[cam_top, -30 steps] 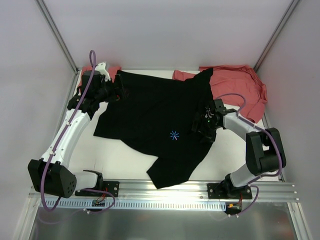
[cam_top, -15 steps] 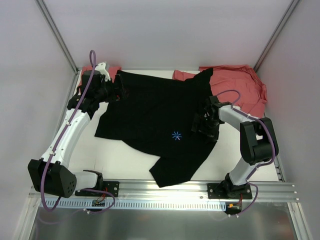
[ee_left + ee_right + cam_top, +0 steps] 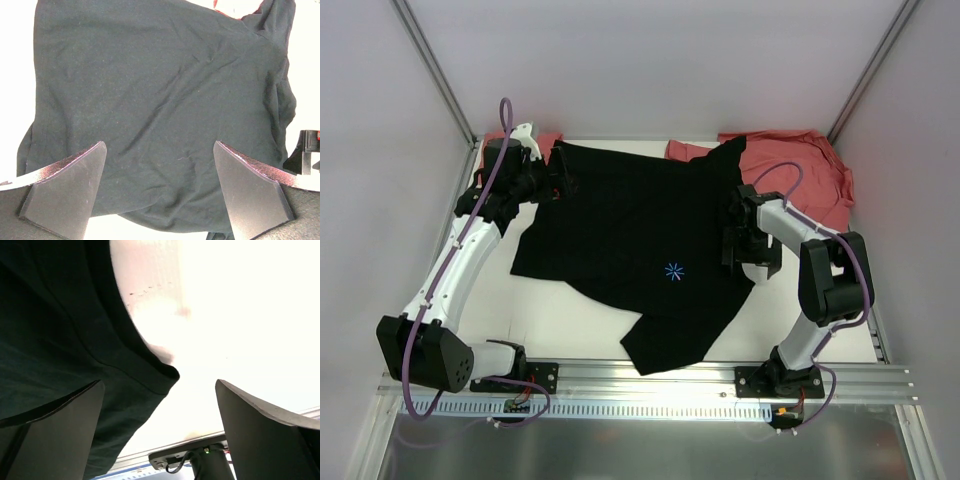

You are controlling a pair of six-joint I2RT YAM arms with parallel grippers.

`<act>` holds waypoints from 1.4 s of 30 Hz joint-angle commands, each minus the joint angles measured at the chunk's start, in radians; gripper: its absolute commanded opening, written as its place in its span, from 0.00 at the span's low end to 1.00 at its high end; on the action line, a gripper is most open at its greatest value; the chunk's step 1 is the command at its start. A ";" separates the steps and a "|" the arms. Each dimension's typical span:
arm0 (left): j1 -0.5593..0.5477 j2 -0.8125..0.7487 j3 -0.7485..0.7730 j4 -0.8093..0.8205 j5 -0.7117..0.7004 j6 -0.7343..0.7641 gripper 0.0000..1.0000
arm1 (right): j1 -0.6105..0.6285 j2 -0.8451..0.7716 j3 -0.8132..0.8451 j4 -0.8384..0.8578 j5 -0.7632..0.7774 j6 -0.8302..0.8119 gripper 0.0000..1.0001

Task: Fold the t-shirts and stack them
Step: Flatten out the tshirt

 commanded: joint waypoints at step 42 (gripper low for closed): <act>0.000 -0.020 0.011 -0.006 -0.021 0.026 0.92 | 0.176 0.180 0.042 0.077 -0.264 -0.053 0.99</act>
